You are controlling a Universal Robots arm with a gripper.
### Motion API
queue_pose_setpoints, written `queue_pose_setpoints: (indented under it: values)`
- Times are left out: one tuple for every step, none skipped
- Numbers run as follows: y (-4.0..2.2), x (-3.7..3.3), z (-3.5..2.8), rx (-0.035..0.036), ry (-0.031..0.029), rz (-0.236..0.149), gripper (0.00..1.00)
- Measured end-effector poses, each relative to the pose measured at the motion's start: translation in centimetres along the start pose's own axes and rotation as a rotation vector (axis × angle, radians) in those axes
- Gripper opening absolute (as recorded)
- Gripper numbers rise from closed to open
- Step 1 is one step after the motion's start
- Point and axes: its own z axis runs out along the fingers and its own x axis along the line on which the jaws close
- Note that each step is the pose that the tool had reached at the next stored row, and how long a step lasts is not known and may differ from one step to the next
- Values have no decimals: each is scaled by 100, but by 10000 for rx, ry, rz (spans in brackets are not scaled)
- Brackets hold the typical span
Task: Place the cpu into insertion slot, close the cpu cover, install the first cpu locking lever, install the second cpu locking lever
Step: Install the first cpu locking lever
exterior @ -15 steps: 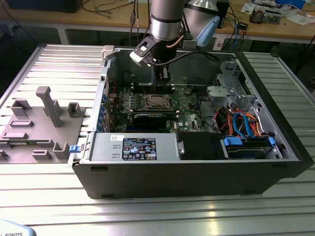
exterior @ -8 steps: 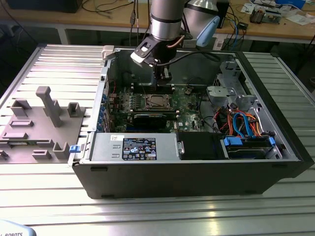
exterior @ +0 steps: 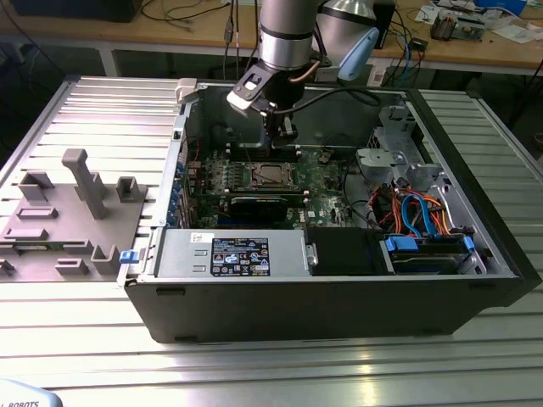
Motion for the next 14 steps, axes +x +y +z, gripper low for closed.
queue_pose_setpoints:
  values:
    - [0,0,0,-1,0,-28,11]
    - [0,0,0,-3,-2,-93,11]
    - [0,0,0,-6,-2,-165,11]
    - [0,0,0,-8,-4,-227,11]
    - [0,0,0,-10,-5,-312,11]
    - [0,0,0,-12,-6,-357,11]
    - [0,0,0,-14,-6,-406,11]
    - [0,0,0,-17,-8,-485,11]
    - [0,0,0,-19,-9,-539,11]
    - [0,0,0,-20,-10,-586,11]
    - [0,0,0,-22,-11,-631,11]
    - [0,0,0,-23,-11,-670,11]
    - [0,0,0,-26,-12,-738,11]
    - [0,0,0,-27,-13,-769,11]
